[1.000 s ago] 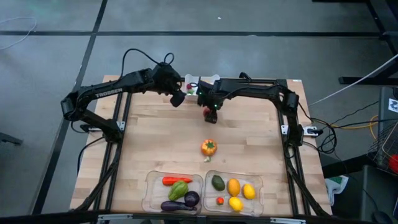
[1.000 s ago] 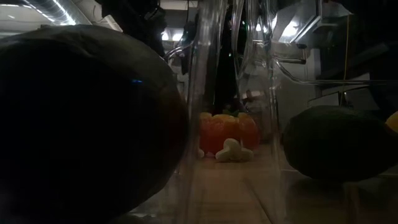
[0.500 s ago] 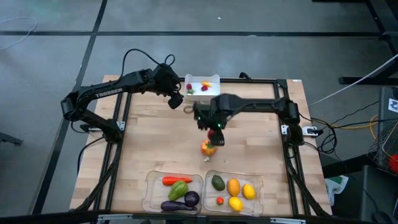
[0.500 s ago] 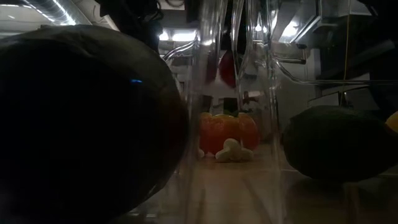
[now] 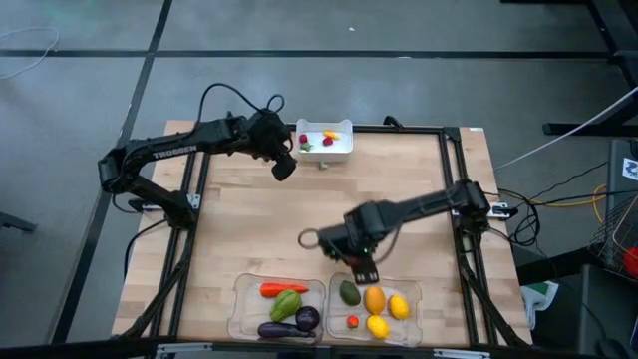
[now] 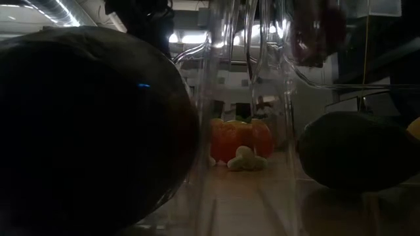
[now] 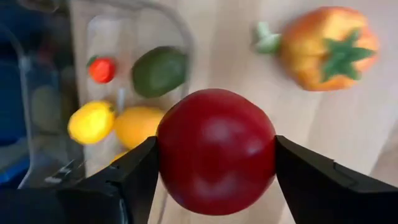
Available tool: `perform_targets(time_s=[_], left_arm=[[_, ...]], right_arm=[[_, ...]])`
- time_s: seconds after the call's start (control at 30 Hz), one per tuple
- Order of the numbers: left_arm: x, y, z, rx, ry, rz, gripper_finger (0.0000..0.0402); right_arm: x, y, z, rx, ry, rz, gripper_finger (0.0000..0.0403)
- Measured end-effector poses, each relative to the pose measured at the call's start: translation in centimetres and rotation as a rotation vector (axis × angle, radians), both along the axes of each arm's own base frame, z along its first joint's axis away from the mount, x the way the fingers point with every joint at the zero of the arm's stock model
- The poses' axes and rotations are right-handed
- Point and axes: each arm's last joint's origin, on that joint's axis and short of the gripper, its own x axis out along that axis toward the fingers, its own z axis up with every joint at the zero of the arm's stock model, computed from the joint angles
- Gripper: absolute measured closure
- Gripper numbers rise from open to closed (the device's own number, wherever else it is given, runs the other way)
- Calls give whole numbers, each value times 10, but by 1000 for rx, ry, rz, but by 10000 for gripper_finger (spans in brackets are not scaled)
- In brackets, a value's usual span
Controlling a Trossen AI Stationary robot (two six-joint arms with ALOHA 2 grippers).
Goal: Sort produce into baskets
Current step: Put the red tomato into the right transparent bin
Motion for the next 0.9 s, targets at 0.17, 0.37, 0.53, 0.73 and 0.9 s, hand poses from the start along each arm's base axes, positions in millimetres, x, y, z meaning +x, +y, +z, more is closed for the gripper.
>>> perform_targets(time_s=[0.17, 0.37, 0.53, 0.73, 0.9], left_arm=[[4, -9, 0, -17, -8, -13, 137], [8, -19, 0, -18, -8, -50, 137], [11, -28, 0, -19, -7, -80, 137], [14, -38, 0, -60, -18, -68, 137], [16, -42, 0, -77, -24, -63, 137]], right_arm=[[-11, 31, 0, 1, -4, 88, 126], [-16, 50, -7, 25, -7, 140, 126], [-11, 53, -15, 129, -12, 143, 126], [-4, 48, -25, 226, -21, 147, 126], [4, 43, -31, 283, -64, 179, 125]])
